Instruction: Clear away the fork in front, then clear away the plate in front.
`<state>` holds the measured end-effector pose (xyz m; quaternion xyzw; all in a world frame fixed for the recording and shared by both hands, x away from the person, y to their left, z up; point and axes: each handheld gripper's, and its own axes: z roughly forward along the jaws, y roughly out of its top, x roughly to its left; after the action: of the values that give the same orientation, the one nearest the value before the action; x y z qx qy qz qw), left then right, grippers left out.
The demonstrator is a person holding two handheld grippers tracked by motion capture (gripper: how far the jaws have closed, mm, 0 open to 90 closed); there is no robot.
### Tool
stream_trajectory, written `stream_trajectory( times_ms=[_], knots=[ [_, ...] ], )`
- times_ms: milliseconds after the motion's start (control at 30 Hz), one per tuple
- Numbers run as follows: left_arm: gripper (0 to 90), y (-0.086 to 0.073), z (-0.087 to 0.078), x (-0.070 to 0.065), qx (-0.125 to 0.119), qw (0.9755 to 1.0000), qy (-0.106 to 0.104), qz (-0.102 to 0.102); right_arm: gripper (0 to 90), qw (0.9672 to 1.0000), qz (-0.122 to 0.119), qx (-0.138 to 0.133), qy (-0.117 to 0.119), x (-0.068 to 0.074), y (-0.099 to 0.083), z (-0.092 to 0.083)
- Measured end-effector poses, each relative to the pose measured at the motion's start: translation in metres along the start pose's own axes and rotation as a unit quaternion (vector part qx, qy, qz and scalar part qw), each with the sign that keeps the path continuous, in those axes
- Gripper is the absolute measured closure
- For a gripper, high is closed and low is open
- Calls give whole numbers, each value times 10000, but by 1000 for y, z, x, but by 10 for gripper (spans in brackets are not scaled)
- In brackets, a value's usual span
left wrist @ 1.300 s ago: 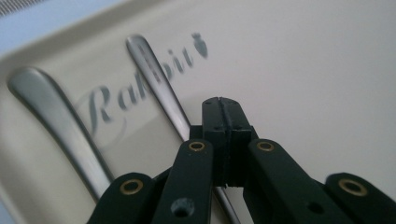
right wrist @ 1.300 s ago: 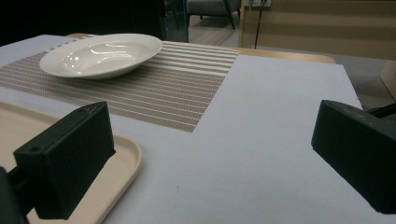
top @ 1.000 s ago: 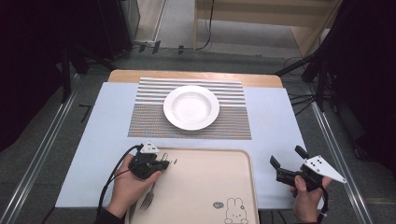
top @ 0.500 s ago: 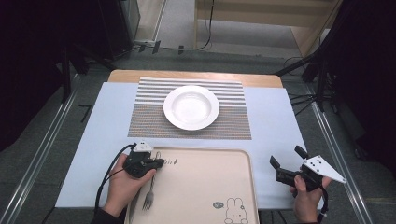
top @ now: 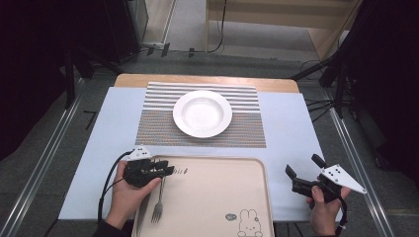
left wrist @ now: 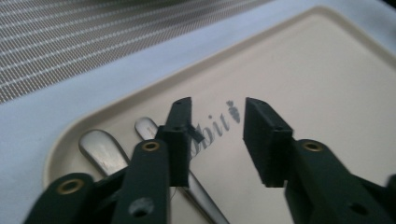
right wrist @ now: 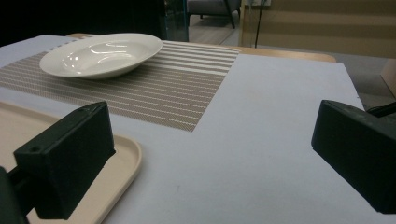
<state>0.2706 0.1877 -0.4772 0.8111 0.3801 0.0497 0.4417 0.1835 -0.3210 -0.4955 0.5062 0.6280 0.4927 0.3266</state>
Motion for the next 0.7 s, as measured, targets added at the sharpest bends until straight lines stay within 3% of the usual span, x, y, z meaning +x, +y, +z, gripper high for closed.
stream_trajectory(
  times_ms=[133, 200, 400, 700],
  knots=[
    [356, 4, -10, 3, -259, 9996, 23, -50, 0, 10000, 2, -8, -1, -1, 0, 0],
    [217, 5, -15, 6, -380, 9992, -97, -89, 0, 10000, 7, -10, -6, -1, 0, -1],
    [0, 6, -25, 11, -653, 9975, -254, -86, 0, 10000, -5, -1, -12, -1, 0, 0],
    [0, 10, -32, 14, -842, 9959, -304, -89, 0, 10000, -21, 30, -12, 0, -1, 0]
  ],
)
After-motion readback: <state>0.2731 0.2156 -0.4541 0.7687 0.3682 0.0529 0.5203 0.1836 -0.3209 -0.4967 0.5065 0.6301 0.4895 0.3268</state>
